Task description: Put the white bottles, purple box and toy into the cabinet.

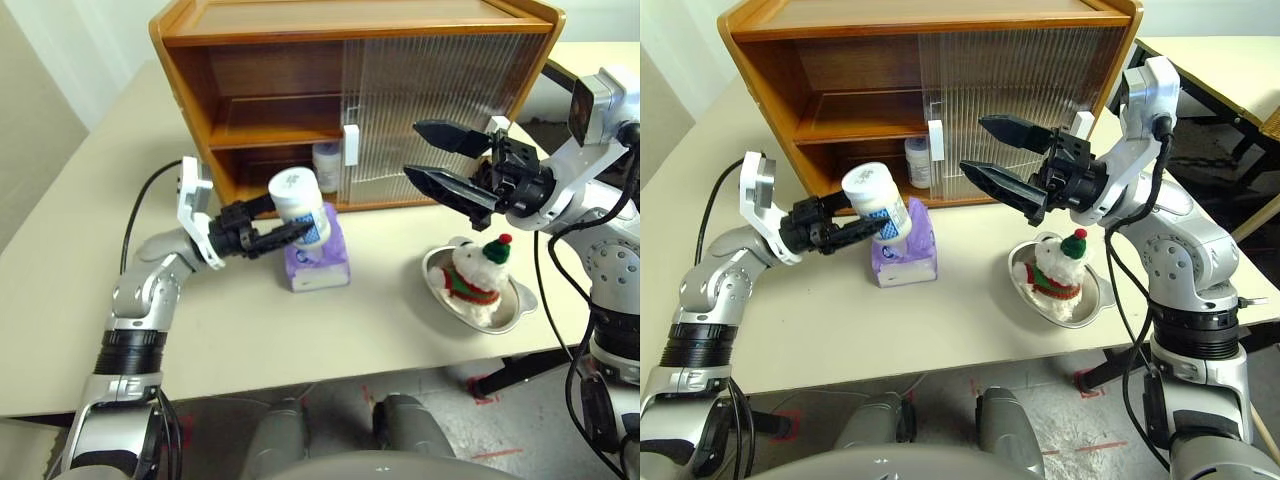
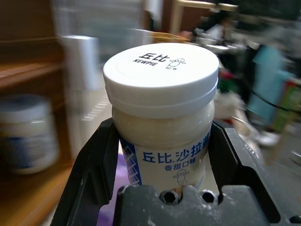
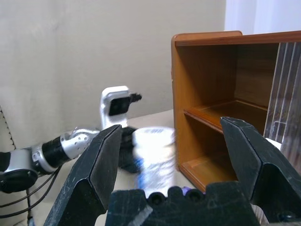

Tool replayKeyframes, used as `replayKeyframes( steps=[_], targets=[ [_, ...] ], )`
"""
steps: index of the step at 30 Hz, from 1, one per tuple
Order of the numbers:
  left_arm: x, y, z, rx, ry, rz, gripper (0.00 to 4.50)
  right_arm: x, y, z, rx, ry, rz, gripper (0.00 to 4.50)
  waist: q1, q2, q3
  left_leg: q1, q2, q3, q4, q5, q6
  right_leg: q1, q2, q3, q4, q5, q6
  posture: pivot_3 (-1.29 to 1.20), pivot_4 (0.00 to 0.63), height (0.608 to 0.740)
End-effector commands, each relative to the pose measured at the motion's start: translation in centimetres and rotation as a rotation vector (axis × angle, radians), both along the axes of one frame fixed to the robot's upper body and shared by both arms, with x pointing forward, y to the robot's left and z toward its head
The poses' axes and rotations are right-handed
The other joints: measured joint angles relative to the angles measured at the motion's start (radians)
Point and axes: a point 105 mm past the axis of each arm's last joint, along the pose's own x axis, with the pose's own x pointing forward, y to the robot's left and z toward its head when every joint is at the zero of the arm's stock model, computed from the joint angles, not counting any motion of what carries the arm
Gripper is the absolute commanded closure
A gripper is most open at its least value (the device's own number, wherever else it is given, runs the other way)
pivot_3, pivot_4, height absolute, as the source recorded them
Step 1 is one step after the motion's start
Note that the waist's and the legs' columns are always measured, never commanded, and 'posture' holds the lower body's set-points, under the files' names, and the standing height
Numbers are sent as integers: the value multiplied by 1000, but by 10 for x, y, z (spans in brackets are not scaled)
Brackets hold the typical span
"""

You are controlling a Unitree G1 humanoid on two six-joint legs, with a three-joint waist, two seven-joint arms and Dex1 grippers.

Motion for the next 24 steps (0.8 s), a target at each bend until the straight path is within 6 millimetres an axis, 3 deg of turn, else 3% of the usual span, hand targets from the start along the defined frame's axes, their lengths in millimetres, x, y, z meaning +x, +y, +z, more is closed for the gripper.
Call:
replayKeyframes(
  steps=[1,11,24],
  targets=[
    [20,16,-5,28,5,172,1406,0,3,2,-1,-20,13,0,0,0,0,0,0,0,0,0,0,0,0,0,0,0,0,-8,0,740],
    [42,22,-43,113,36,456,1406,-2,3,2,-1,-23,15,0,7,-1,0,-1,0,0,0,0,-1,0,-1,0,0,2,0,-18,0,740],
    [76,27,-57,123,45,737,1406,-2,2,1,4,-24,11,0,25,-2,-1,-1,-1,0,0,-1,-2,0,-1,0,-1,3,0,-28,0,740]
  ],
)
